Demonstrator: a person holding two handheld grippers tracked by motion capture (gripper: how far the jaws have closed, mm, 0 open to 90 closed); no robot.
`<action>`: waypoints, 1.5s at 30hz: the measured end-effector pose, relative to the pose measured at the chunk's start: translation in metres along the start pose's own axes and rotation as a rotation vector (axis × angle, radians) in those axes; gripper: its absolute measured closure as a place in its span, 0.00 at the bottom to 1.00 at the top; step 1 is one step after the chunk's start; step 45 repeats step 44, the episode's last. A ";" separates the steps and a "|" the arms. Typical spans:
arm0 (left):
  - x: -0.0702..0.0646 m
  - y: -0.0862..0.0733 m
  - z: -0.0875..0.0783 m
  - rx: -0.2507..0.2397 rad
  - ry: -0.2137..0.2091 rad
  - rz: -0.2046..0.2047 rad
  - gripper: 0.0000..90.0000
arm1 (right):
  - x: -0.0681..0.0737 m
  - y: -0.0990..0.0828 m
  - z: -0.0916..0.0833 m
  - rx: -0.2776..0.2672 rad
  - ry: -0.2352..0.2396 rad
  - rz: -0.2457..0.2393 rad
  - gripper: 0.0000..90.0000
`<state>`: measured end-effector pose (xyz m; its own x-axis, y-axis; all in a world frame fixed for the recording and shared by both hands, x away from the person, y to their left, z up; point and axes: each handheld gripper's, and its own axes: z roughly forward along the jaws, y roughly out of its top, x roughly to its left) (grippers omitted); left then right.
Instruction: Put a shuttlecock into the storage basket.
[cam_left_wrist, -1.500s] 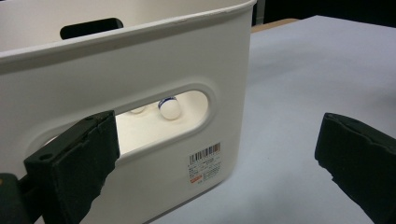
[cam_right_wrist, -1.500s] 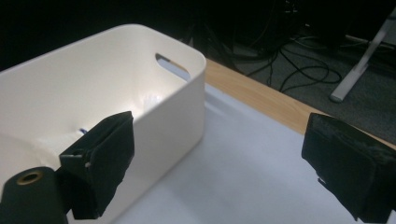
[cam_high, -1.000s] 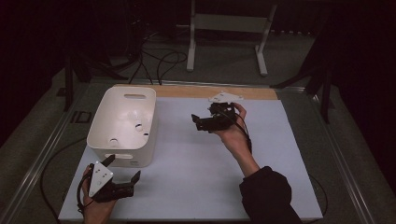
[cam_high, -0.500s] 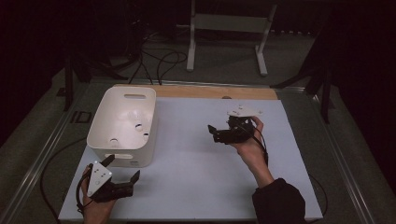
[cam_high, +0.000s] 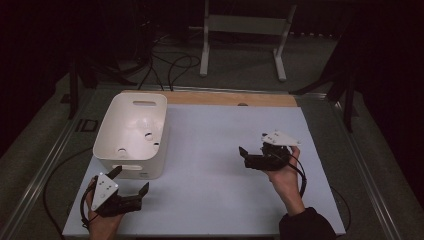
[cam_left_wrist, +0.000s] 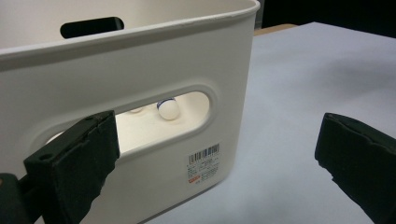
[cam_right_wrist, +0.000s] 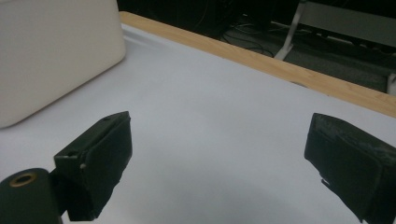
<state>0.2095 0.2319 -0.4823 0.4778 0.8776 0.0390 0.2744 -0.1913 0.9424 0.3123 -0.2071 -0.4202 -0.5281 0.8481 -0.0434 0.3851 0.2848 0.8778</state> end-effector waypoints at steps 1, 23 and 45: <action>0.001 0.000 0.000 -0.002 -0.001 -0.002 0.01 | 0.000 -0.001 -0.003 0.005 -0.004 -0.006 0.08; 0.005 0.001 -0.003 -0.014 0.000 -0.028 0.01 | -0.025 -0.071 -0.050 -0.074 -0.028 0.035 0.08; 0.006 -0.001 -0.001 -0.002 -0.003 -0.018 0.01 | -0.018 -0.094 -0.054 -0.176 -0.003 0.038 0.09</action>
